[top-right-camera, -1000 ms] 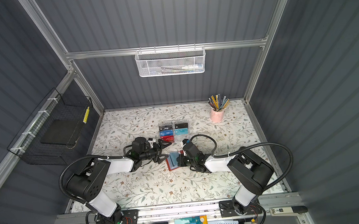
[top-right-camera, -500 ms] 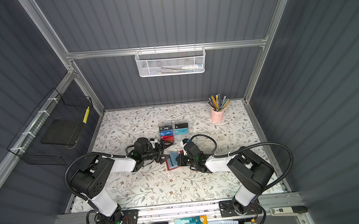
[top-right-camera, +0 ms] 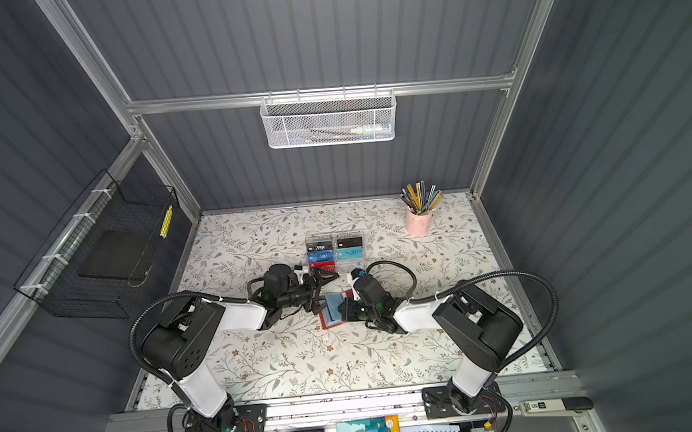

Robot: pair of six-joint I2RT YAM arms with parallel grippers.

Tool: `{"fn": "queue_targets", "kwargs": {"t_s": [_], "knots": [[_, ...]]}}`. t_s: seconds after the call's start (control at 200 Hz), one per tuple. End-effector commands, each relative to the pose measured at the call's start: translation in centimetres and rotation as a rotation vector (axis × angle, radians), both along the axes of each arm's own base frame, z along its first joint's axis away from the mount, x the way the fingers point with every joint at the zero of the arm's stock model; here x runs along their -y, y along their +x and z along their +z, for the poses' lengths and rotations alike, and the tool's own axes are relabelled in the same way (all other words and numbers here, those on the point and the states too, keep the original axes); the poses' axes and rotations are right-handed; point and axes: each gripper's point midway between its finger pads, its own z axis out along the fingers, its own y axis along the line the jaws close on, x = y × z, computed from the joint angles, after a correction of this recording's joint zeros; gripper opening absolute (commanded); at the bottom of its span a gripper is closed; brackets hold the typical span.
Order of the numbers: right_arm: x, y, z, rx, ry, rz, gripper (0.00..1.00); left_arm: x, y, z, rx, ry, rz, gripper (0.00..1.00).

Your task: Take the credit cards out of the card holder

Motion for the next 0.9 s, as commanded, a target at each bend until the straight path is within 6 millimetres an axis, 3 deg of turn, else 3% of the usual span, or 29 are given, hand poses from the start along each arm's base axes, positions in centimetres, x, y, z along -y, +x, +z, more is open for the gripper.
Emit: {"fn": "queue_targets", "kwargs": {"t_s": [0.0,0.34,0.545,0.715,0.895], "knots": [[0.2,0.0,0.1,0.005,0.001,-0.004,0.12,0.4,0.2,0.0,0.004,-0.010,0.001,1.00],[2.0,0.0,1.4,0.048,-0.049,-0.045,0.26,0.5,0.2,0.3,0.009,-0.006,0.002,1.00],[3.7,-0.2,0.8,0.044,-0.078,-0.079,0.43,1.0,0.2,0.9,0.020,-0.002,-0.006,1.00],[4.4,0.0,0.3,0.033,-0.102,-0.092,0.48,1.6,0.2,1.3,0.027,0.003,-0.014,1.00],[5.2,0.0,0.3,0.042,-0.122,-0.103,0.63,2.4,0.1,1.7,0.036,0.014,-0.027,1.00]]}}
